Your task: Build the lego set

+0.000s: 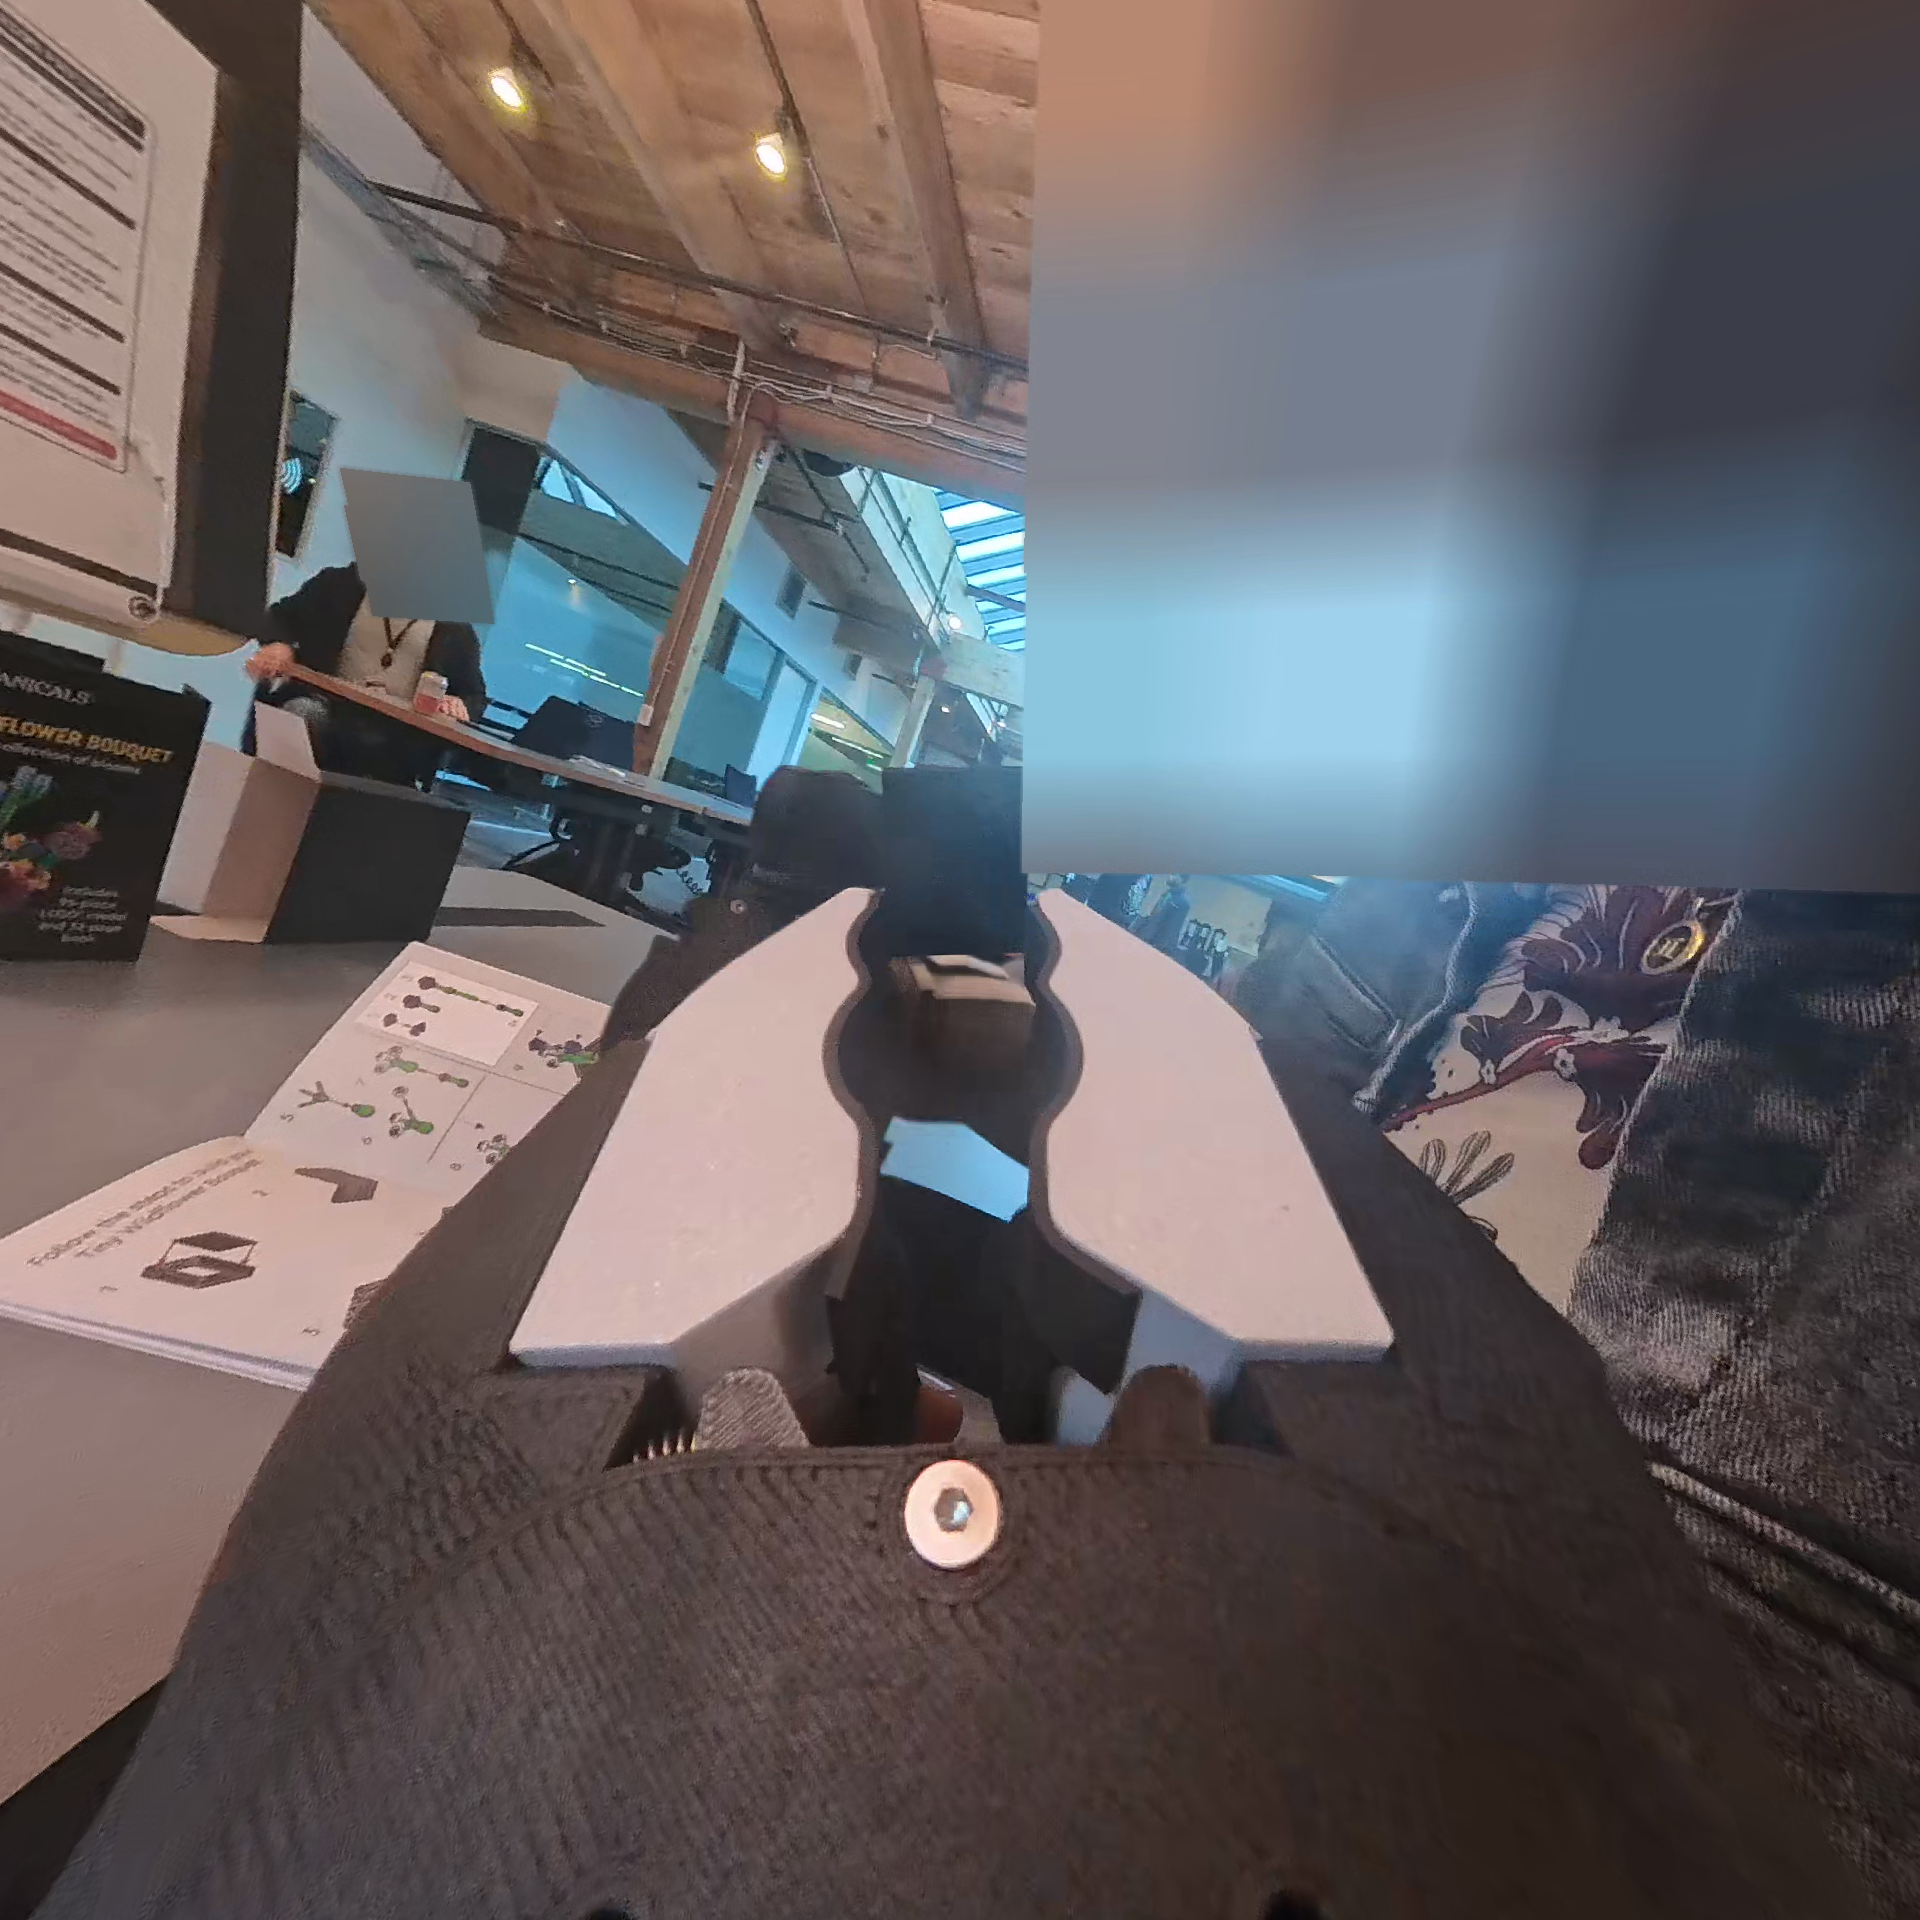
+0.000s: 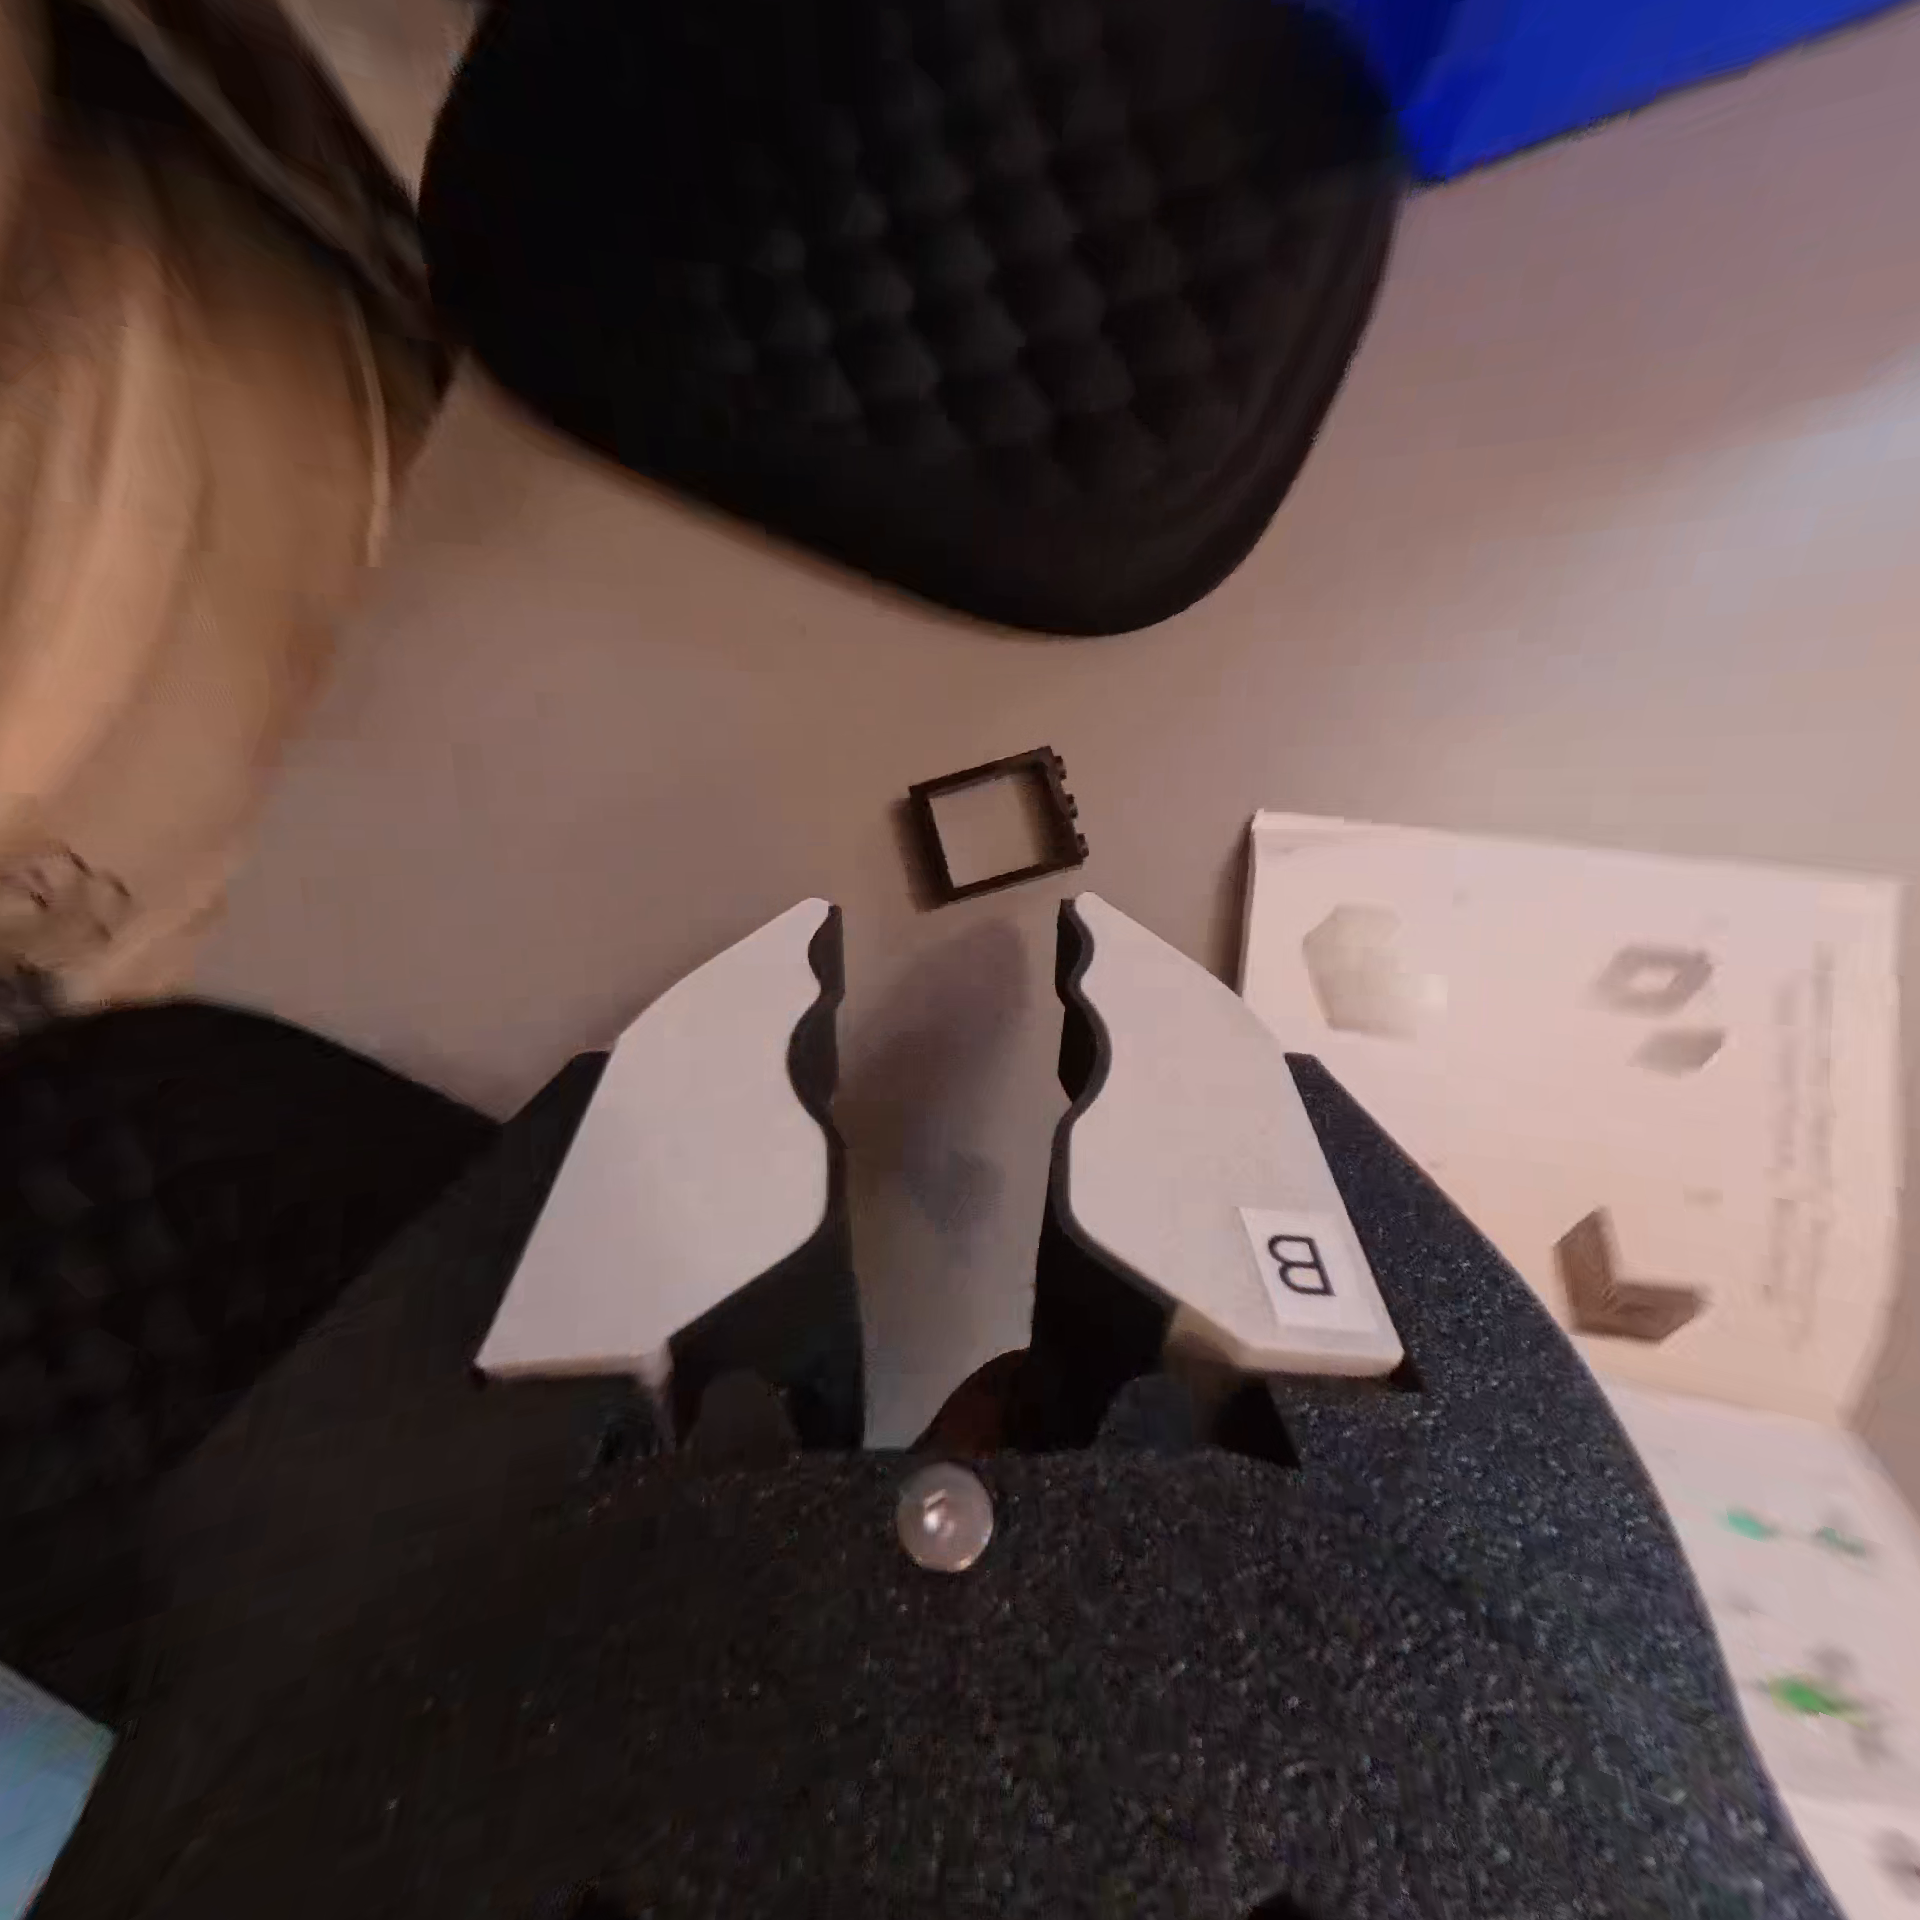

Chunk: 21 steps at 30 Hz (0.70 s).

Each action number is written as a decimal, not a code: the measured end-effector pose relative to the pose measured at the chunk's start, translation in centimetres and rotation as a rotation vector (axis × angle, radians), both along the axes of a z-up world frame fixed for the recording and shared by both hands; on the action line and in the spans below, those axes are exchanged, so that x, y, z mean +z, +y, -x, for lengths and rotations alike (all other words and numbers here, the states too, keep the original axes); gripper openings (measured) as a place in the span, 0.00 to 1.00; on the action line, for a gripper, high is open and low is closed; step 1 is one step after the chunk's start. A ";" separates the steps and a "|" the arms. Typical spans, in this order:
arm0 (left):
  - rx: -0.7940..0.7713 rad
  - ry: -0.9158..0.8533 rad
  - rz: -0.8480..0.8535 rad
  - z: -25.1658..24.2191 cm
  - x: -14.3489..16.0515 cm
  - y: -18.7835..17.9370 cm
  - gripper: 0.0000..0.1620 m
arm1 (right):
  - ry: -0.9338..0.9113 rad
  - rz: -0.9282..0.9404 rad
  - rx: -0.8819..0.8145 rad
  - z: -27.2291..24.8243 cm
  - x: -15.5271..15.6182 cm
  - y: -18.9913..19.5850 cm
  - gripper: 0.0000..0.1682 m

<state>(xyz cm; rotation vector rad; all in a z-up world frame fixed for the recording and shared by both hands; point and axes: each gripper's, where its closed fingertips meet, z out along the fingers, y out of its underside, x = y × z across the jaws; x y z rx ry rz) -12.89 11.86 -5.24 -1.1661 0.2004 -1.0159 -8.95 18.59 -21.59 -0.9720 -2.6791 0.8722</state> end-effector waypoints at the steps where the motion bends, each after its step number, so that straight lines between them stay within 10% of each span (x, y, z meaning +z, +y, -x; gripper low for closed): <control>1: -0.006 0.003 0.000 -0.1 0.0 0.0 0.16 | 0.014 -0.069 0.090 0.2 0.0 0.1 0.22; 10: -0.004 -0.044 -0.038 0.8 1.2 -0.8 0.16 | 0.118 -0.364 0.823 1.9 -1.1 0.5 0.25; 21: 0.023 -0.002 -0.030 1.4 0.4 -1.7 0.16 | 0.188 -0.215 0.674 0.9 -0.7 -1.6 0.23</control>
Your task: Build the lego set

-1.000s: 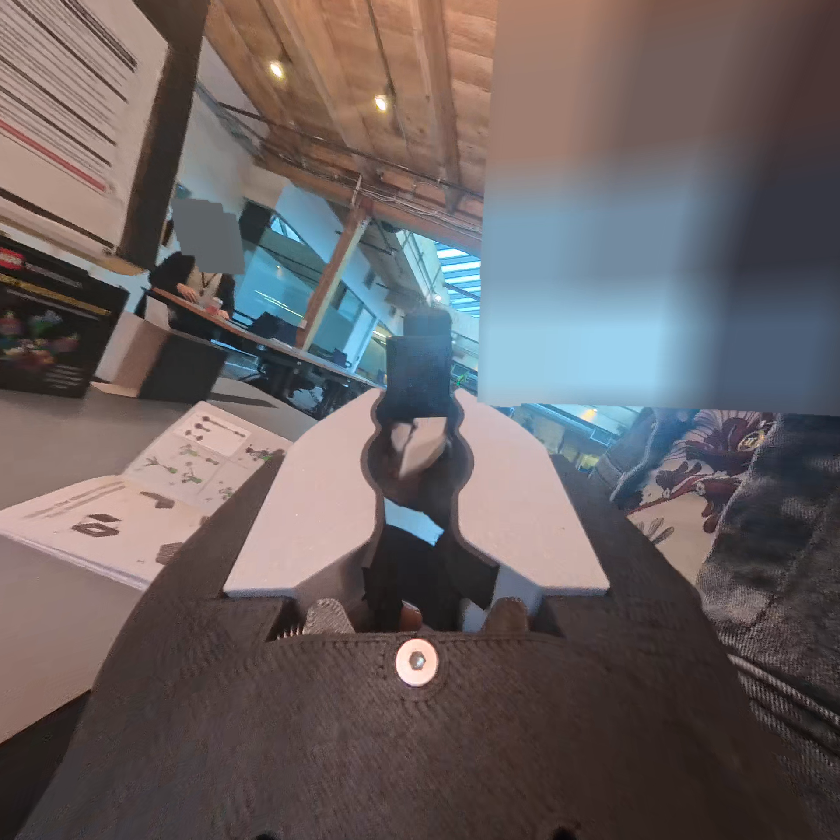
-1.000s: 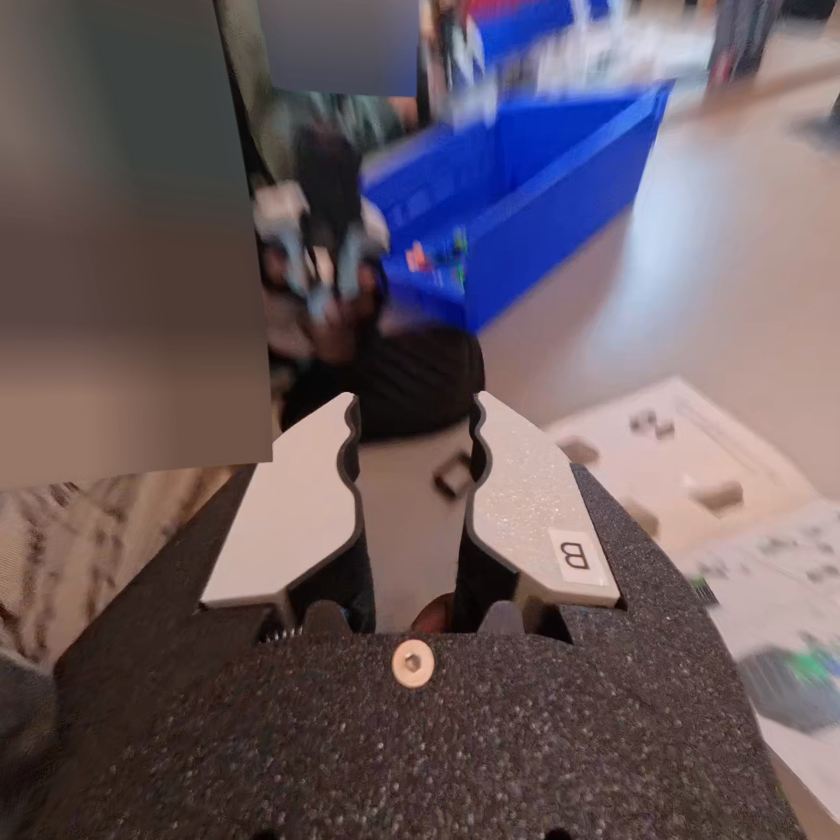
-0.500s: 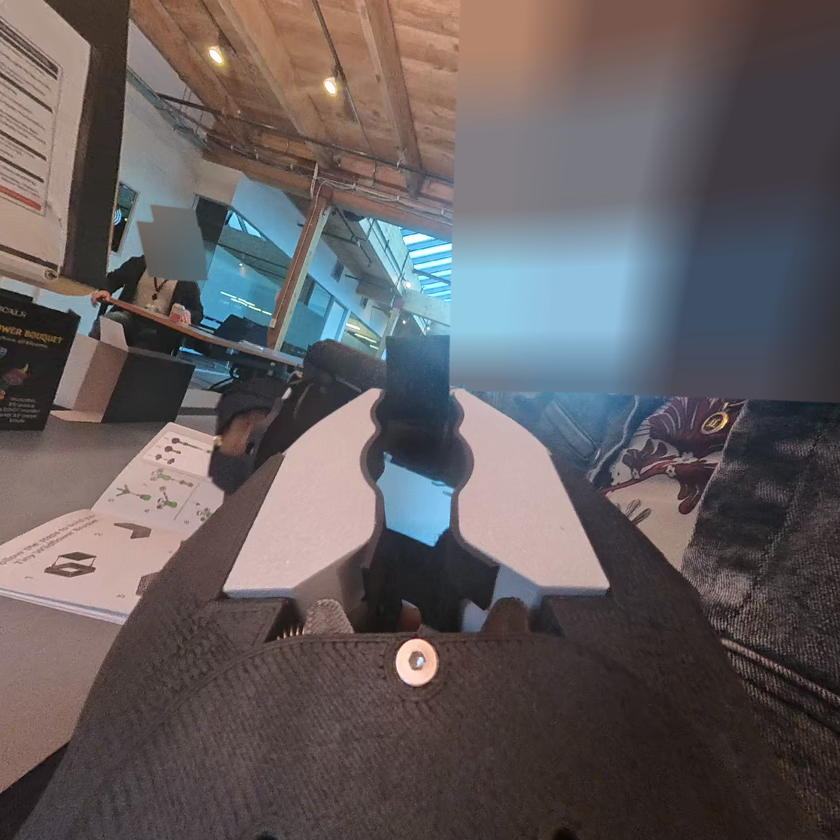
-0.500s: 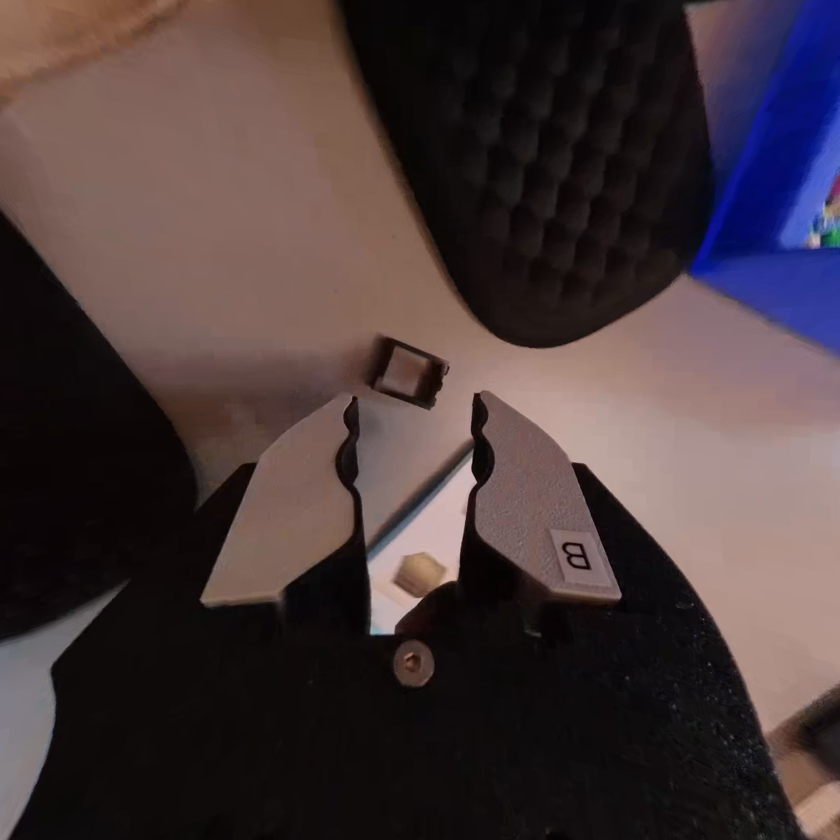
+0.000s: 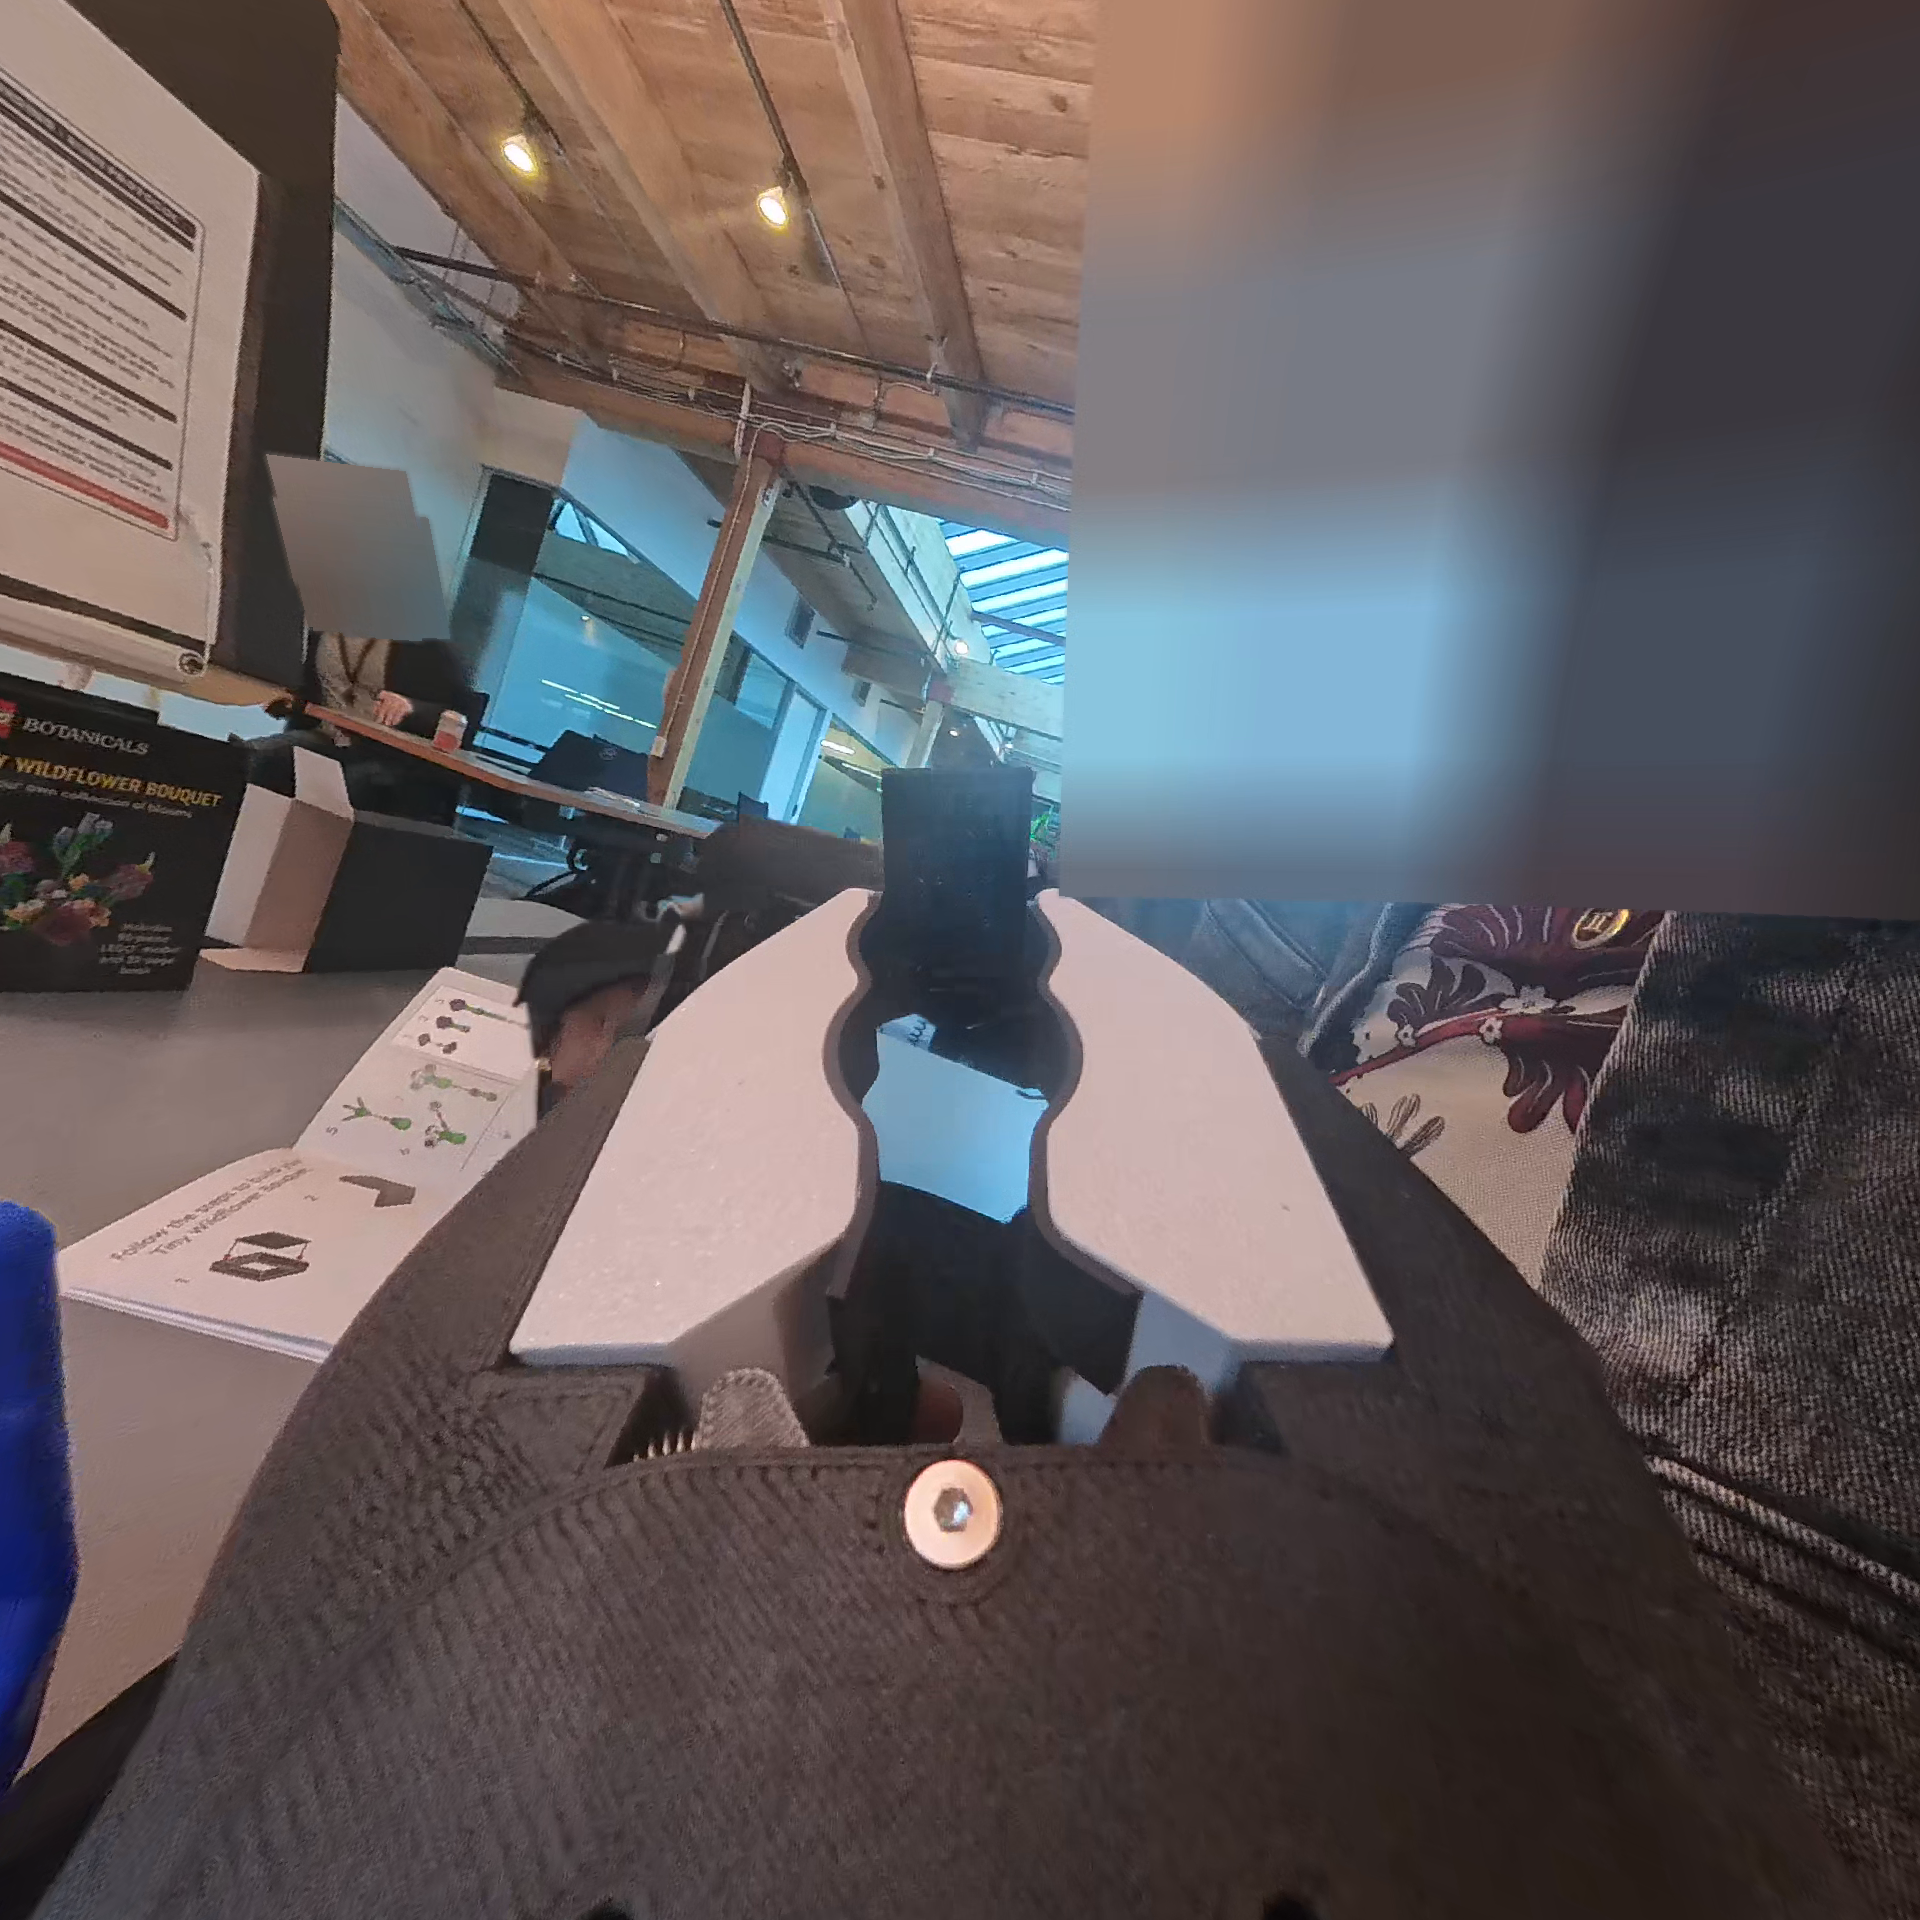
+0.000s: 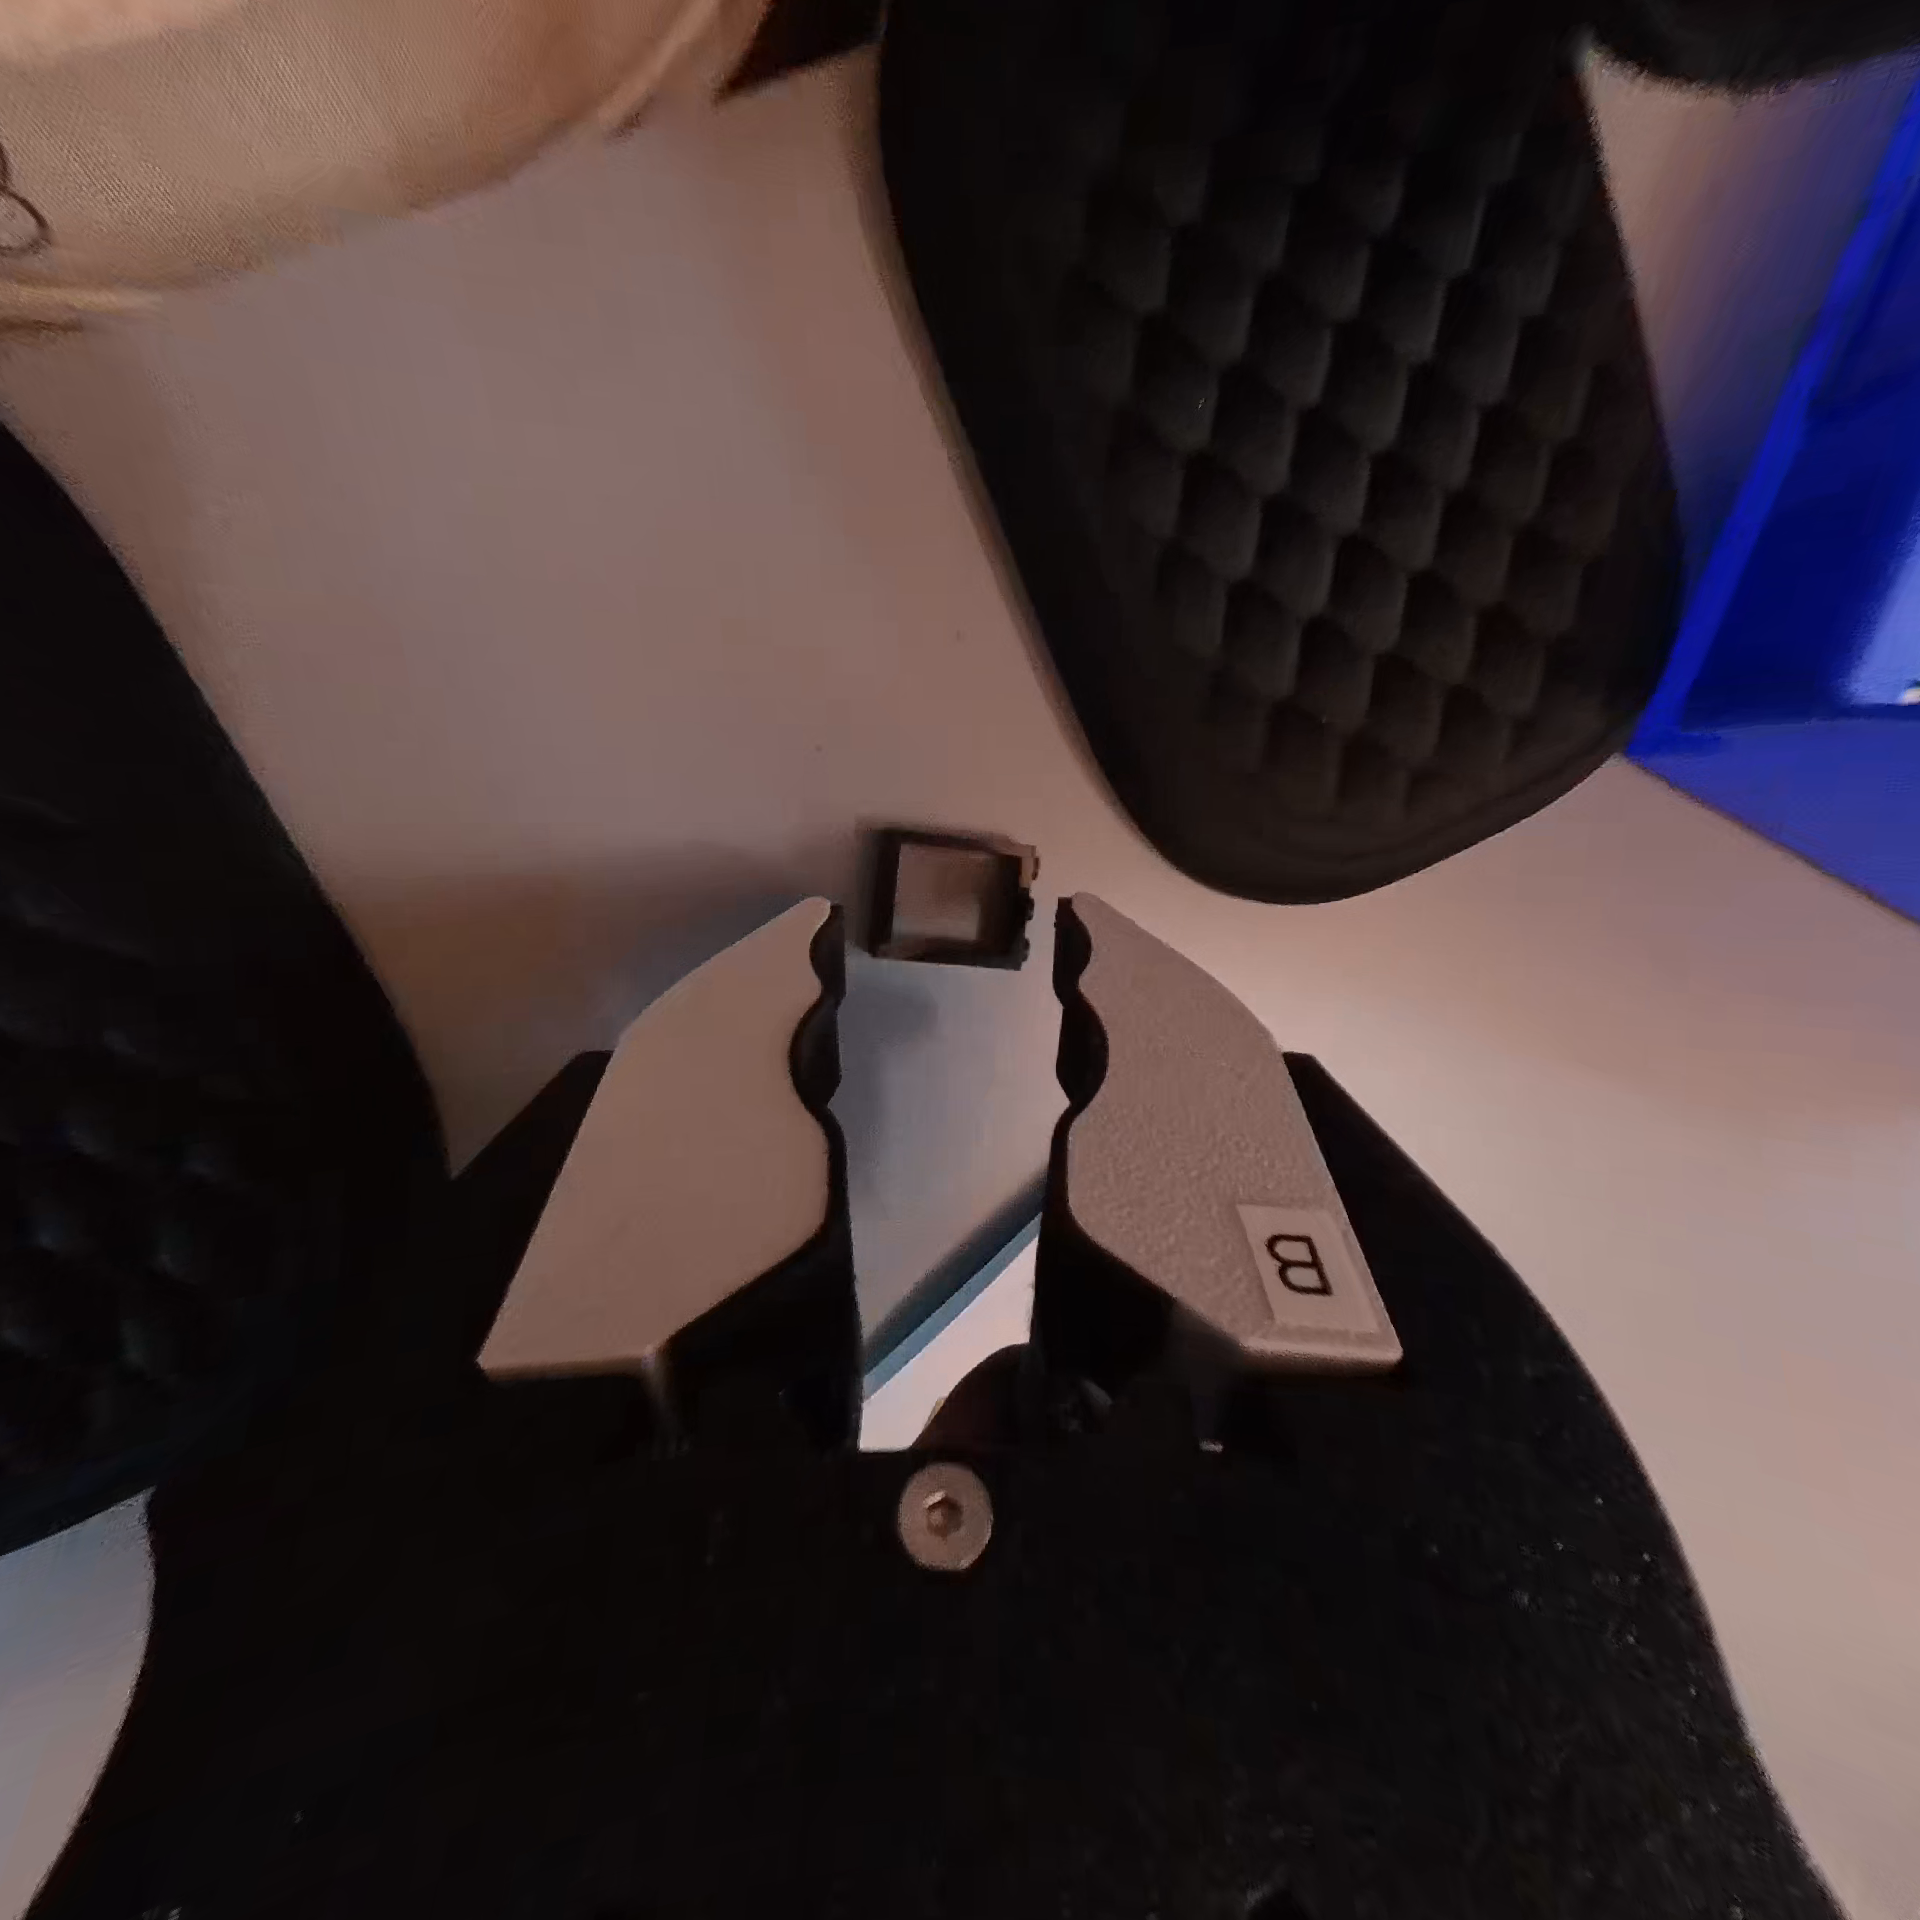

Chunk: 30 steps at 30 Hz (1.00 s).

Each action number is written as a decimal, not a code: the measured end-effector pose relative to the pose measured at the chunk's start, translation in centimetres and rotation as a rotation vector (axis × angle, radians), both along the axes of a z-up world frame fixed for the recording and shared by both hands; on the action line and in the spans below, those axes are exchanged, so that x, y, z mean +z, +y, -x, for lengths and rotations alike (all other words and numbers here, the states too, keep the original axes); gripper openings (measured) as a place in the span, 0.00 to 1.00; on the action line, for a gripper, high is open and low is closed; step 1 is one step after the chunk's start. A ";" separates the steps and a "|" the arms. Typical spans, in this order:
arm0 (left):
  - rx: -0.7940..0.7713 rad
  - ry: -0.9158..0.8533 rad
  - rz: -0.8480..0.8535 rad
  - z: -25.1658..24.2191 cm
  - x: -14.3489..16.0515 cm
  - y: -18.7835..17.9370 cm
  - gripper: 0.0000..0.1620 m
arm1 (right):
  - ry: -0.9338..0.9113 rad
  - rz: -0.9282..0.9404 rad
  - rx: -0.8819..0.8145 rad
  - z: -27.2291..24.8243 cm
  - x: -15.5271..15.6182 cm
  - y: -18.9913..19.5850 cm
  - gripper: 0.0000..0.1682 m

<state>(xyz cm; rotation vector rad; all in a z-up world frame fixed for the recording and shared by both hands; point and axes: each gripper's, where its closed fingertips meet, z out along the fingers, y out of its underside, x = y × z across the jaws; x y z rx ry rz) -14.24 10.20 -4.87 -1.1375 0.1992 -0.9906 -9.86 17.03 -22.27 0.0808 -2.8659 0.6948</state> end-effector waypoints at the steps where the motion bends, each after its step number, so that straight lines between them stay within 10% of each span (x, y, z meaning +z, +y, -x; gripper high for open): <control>1: 0.000 0.000 0.004 0.1 -0.1 0.0 0.16 | -0.003 0.014 0.003 0.1 0.5 -0.1 0.23; 13: -0.037 0.030 0.011 -0.7 -0.2 0.1 0.16 | -0.115 -0.129 0.126 0.4 -0.9 1.3 0.23; 22: -0.068 0.046 0.001 -1.3 -0.6 0.1 0.16 | -0.336 -0.018 -0.164 -6.2 -0.2 1.8 0.11; 30: -0.089 0.052 0.037 -1.4 -0.8 0.4 0.16 | -0.093 -0.017 -0.026 -2.1 -0.4 1.1 0.29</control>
